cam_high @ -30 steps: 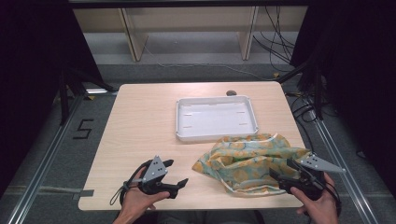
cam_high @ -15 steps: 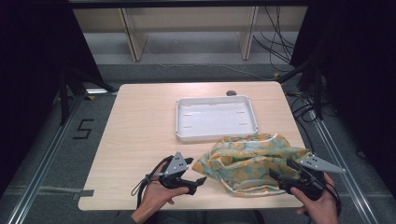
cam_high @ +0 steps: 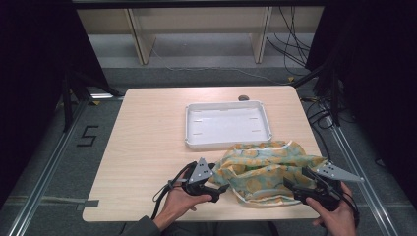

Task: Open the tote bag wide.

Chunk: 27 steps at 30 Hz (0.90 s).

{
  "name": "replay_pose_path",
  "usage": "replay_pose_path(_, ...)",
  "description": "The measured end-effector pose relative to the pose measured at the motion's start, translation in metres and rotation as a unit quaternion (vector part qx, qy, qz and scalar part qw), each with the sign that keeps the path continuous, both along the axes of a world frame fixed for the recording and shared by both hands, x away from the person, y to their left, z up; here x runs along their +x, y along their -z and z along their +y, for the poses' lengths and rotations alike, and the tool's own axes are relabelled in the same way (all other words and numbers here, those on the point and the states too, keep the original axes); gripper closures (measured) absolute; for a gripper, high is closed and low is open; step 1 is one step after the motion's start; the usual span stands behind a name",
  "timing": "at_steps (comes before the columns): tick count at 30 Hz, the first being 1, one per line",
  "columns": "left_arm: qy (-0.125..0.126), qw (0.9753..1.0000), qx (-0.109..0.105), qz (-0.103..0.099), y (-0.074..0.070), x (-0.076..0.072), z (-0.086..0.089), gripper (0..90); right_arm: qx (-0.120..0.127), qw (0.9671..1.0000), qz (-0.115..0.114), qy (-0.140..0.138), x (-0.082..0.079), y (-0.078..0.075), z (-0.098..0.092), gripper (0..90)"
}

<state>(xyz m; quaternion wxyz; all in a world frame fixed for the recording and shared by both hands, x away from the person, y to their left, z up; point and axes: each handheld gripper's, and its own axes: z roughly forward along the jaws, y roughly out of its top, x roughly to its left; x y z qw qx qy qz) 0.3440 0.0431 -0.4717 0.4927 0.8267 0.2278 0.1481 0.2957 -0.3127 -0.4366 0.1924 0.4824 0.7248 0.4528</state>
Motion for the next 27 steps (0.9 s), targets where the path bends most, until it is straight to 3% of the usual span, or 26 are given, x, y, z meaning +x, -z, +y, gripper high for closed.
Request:
replay_pose_path(3,0.003,0.9999,0.014,-0.001,0.001,0.004,-0.006,20.7,0.01,0.9999,0.01,0.005,-0.002,-0.001,0.002,21.3)
replay_pose_path(10,0.011,0.9999,0.009,-0.004,0.006,0.011,-0.015,34.1,0.0,0.9999,0.013,0.009,-0.002,-0.001,0.001,21.3)
replay_pose_path(11,0.016,0.9997,0.014,-0.01,0.006,0.012,-0.017,39.2,-0.009,1.0,0.001,0.0,0.0,0.0,-0.001,21.4)
replay_pose_path(14,0.02,0.9996,0.013,-0.016,0.007,0.014,-0.019,57.3,-0.009,1.0,0.0,0.0,0.0,0.0,-0.001,21.4)
replay_pose_path(15,0.03,0.9993,0.011,-0.019,0.007,0.015,-0.019,57.3,-0.009,1.0,0.0,0.0,0.0,0.0,-0.001,21.4)
replay_pose_path(18,0.039,0.9987,0.021,-0.027,0.005,0.018,-0.019,80.5,-0.006,1.0,0.001,-0.001,0.0,0.0,-0.001,21.3)
replay_pose_path(19,0.041,0.9988,0.019,-0.02,0.004,0.018,-0.019,83.9,0.0,1.0,0.007,-0.001,0.0,0.0,0.0,21.4)
replay_pose_path(20,0.051,0.998,0.027,-0.028,0.002,0.018,-0.018,86.6,-0.002,1.0,0.004,-0.003,0.0,0.0,0.0,21.3)
replay_pose_path(27,0.055,0.9977,0.03,-0.026,-0.005,0.017,-0.005,88.6,0.002,1.0,0.006,0.001,-0.001,0.0,0.0,21.4)
